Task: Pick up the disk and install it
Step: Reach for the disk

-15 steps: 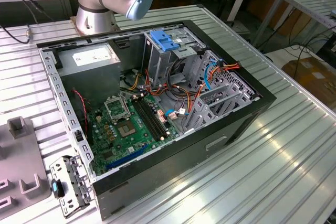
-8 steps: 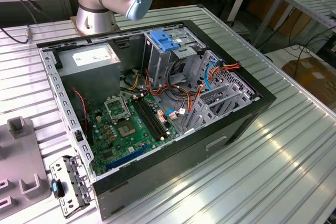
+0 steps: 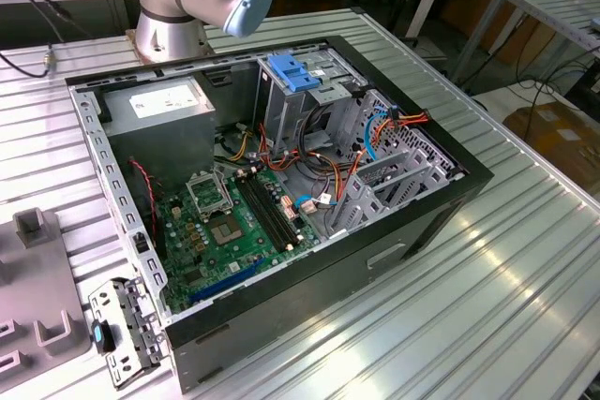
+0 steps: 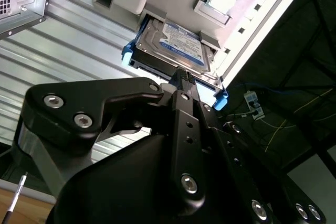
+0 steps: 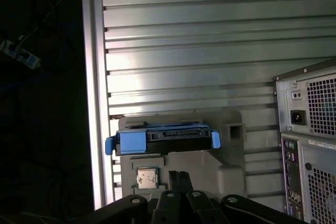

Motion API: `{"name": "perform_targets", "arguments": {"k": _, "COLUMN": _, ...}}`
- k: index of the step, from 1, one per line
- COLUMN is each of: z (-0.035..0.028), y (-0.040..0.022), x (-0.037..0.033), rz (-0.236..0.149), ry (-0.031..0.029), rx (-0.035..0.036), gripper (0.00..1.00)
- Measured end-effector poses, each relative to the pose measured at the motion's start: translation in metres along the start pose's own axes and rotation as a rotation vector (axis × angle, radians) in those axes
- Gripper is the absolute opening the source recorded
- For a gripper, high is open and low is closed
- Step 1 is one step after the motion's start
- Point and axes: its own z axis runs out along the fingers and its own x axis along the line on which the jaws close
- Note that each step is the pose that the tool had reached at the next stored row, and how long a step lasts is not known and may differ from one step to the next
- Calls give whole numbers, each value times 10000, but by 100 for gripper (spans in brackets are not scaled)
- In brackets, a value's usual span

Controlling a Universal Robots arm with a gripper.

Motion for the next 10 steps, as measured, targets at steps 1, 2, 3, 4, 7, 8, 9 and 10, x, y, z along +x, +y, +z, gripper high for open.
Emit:
{"name": "perform_targets", "arguments": {"k": 1, "z": -1, "y": -2, "x": 31, "rz": 0, "ry": 1, "rx": 0, "gripper": 11}}
{"name": "perform_targets", "arguments": {"k": 2, "z": -1, "y": 2, "x": 63, "rz": 0, "ry": 0, "rx": 0, "gripper": 11}}
{"name": "perform_targets", "arguments": {"k": 3, "z": -1, "y": 17, "x": 99, "rz": 1, "ry": 1, "rx": 1, "gripper": 11}}
{"name": "perform_targets", "arguments": {"k": 4, "z": 1, "y": 41, "x": 125, "rz": 0, "ry": 0, "rx": 1, "gripper": 11}}
{"name": "perform_targets", "arguments": {"k": 7, "z": 15, "y": 118, "x": 157, "rz": 3, "ry": 9, "rx": 1, "gripper": 11}}
{"name": "perform_targets", "arguments": {"k": 8, "z": 19, "y": 135, "x": 161, "rz": 5, "ry": 17, "rx": 1, "gripper": 11}}
{"name": "perform_targets", "arguments": {"k": 9, "z": 26, "y": 161, "x": 173, "rz": 13, "ry": 47, "rx": 4, "gripper": 11}}
{"name": "perform_targets", "arguments": {"k": 10, "z": 42, "y": 182, "x": 181, "rz": 36, "ry": 113, "rx": 9, "gripper": 11}}
